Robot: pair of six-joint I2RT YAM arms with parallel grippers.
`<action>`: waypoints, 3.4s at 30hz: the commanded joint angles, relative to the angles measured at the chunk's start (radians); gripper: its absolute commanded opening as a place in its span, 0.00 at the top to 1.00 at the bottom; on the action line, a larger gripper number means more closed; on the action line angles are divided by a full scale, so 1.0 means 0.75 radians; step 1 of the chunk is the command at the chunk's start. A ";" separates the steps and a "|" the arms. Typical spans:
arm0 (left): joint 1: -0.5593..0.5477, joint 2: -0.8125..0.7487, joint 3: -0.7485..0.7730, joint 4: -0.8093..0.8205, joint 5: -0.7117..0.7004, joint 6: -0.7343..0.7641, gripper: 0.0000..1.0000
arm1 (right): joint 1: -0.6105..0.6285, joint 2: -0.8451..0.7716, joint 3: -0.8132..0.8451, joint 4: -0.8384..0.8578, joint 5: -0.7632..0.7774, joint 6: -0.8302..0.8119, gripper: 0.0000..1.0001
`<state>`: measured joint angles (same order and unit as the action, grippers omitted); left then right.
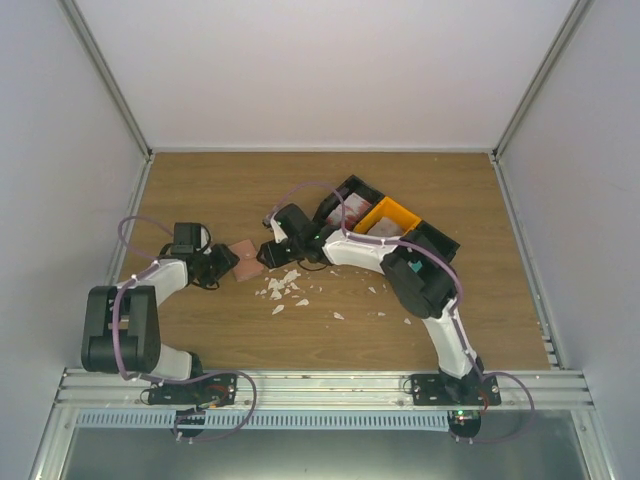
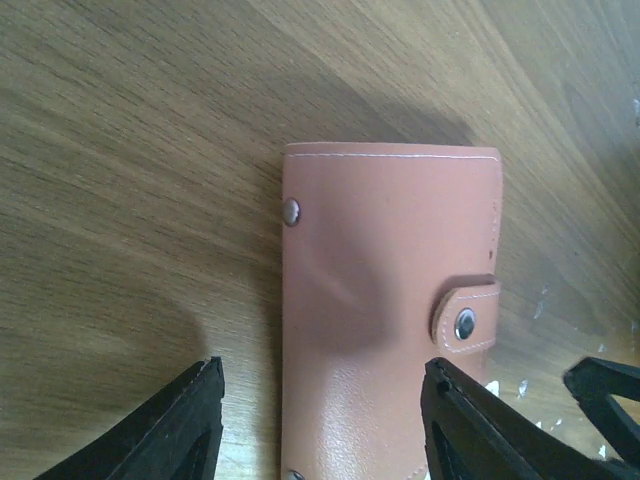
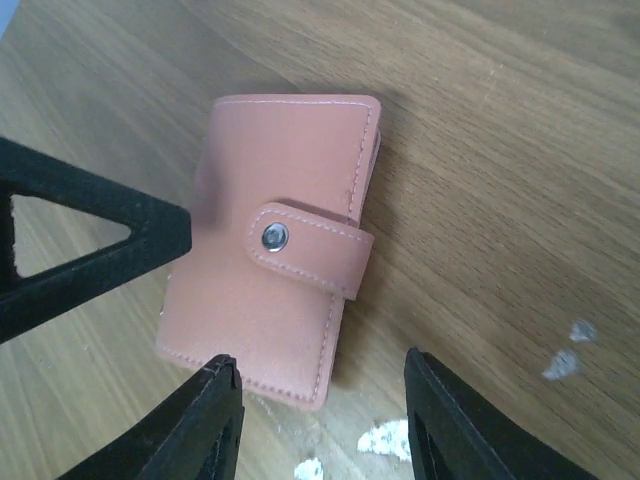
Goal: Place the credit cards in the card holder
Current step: Adjust the card holder at the center of the board, then open the card holder at the center of the board.
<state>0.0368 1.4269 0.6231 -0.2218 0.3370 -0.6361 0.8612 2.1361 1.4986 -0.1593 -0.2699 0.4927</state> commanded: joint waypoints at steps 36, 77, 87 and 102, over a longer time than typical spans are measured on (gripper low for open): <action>-0.131 -0.044 -0.224 0.291 0.422 -0.069 0.74 | 0.005 -0.089 -0.353 0.150 -0.098 0.114 0.82; -0.248 -0.255 -0.113 0.253 0.465 0.042 1.00 | 0.019 -0.180 -0.130 -0.414 0.619 0.171 0.63; -0.249 -0.255 -0.105 0.234 0.460 0.046 1.00 | -0.017 -0.299 -0.263 -0.197 0.351 0.102 0.59; -0.254 -0.252 -0.099 0.213 0.468 0.051 1.00 | -0.098 -0.323 -0.383 0.106 0.021 0.176 0.55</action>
<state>-0.1490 1.2495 0.5220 -0.0811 0.6693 -0.6151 0.7929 1.8793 1.2133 -0.1314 -0.2352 0.6014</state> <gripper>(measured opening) 0.088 0.473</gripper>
